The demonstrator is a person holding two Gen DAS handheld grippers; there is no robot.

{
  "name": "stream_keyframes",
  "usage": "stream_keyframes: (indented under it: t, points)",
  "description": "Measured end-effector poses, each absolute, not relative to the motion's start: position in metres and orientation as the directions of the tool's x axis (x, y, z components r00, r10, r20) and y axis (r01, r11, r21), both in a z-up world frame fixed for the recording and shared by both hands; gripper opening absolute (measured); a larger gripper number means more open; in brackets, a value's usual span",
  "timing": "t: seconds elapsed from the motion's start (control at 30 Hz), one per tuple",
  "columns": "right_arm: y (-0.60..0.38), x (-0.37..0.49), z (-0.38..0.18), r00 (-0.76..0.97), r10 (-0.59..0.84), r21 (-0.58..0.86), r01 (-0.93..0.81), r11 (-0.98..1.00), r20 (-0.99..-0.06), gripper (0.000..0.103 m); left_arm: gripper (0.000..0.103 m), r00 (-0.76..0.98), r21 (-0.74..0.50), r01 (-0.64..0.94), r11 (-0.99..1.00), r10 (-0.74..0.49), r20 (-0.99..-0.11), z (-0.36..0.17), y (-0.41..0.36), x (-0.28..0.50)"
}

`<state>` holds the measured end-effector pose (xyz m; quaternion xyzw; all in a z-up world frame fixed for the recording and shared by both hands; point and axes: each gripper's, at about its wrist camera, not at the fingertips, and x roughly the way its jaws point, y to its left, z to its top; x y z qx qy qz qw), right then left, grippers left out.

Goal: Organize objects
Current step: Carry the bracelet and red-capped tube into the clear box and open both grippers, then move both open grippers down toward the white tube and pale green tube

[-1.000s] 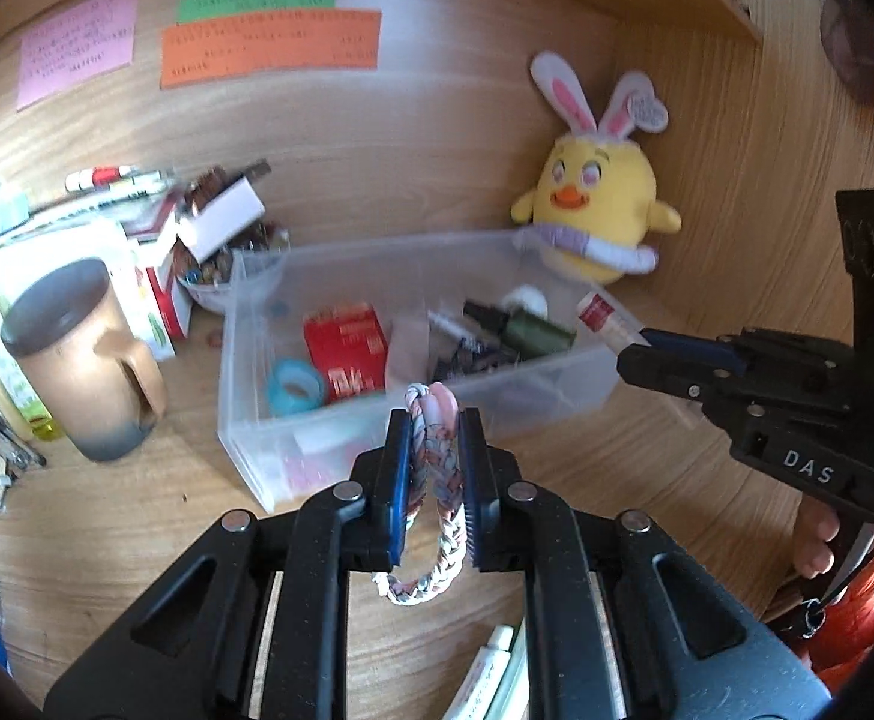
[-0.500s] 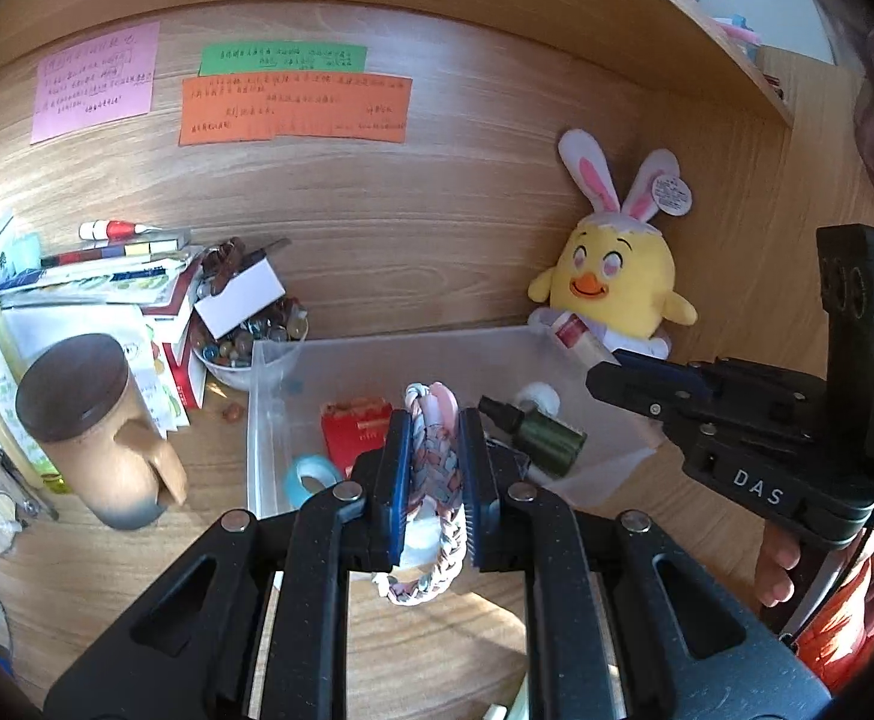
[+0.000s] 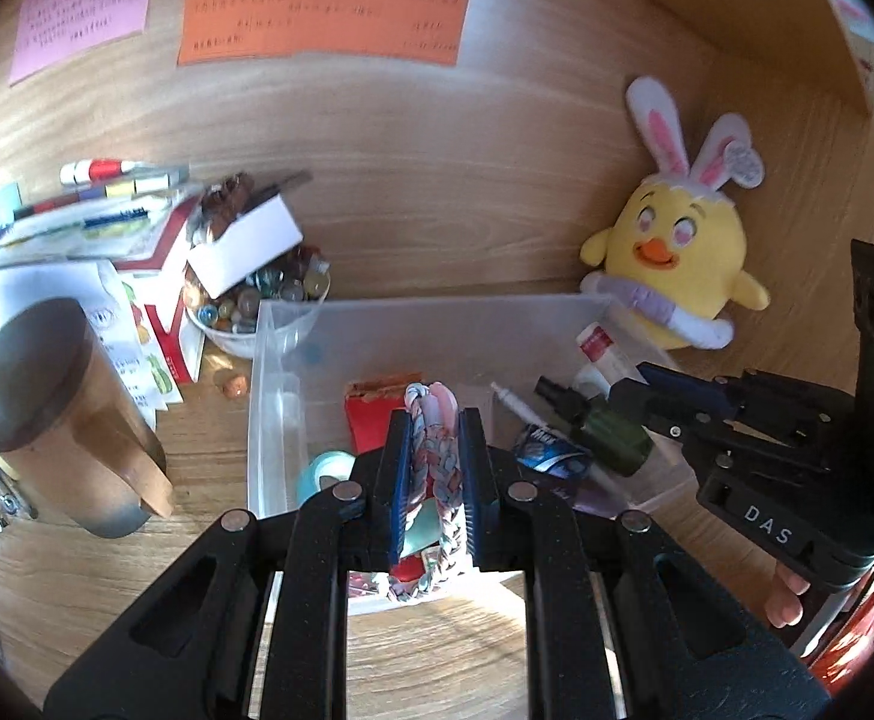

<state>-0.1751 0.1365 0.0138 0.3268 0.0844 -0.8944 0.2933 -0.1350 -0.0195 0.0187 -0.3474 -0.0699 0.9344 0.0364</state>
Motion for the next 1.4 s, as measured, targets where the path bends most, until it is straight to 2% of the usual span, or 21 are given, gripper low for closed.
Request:
stream_keyframes:
  t: [0.47, 0.57, 0.63, 0.67, 0.73, 0.8, 0.97, 1.1, 1.17, 1.4]
  points:
    - [0.123, -0.191, -0.017, -0.589, -0.409, 0.002, 0.568, -0.823, -0.697, 0.014, 0.017, -0.71, -0.139, -0.008, -0.99, 0.103, -0.696, -0.003, -0.02, -0.148]
    - [0.122, -0.19, -0.019, -0.603, -0.392, -0.02, 0.561, -0.828, -0.695, 0.014, 0.028, -0.715, -0.132, -0.005, -0.991, 0.096, -0.692, -0.001, -0.02, -0.146]
    - [0.121, -0.191, -0.019, -0.604, -0.388, -0.026, 0.562, -0.827, -0.696, 0.014, 0.041, -0.719, -0.133, -0.004, -0.991, 0.096, -0.689, 0.0, -0.02, -0.145]
    - [0.121, -0.191, -0.019, -0.6, -0.387, -0.026, 0.563, -0.826, -0.701, 0.014, 0.045, -0.723, -0.132, 0.0, -0.991, 0.092, -0.685, 0.001, -0.02, -0.144]
    - [0.122, -0.192, -0.019, -0.59, -0.39, -0.016, 0.564, -0.825, -0.707, 0.018, 0.052, -0.731, -0.131, 0.002, -0.991, 0.088, -0.677, 0.004, -0.02, -0.141]
    - [0.124, -0.192, -0.017, -0.588, -0.388, -0.013, 0.561, -0.828, -0.71, 0.03, 0.055, -0.738, -0.131, -0.001, -0.991, 0.09, -0.669, 0.008, -0.02, -0.138]
    - [0.13, -0.184, -0.007, -0.593, -0.403, -0.002, 0.563, -0.826, -0.697, 0.043, 0.069, -0.764, -0.115, -0.001, -0.993, 0.075, -0.641, 0.02, -0.018, -0.124]
    - [0.138, -0.168, 0.004, -0.61, -0.419, 0.003, 0.564, -0.826, -0.673, 0.064, 0.084, -0.778, -0.099, -0.003, -0.995, 0.064, -0.624, 0.026, -0.017, -0.106]
    - [0.144, -0.157, 0.01, -0.617, -0.435, 0.01, 0.569, -0.822, -0.656, 0.068, 0.088, -0.782, -0.088, -0.003, -0.996, 0.057, -0.62, 0.026, -0.018, -0.093]
    - [0.16, -0.117, 0.007, -0.605, -0.473, 0.032, 0.594, -0.804, -0.641, 0.068, 0.089, -0.754, -0.064, -0.005, -0.998, 0.046, -0.655, 0.01, -0.022, -0.052]
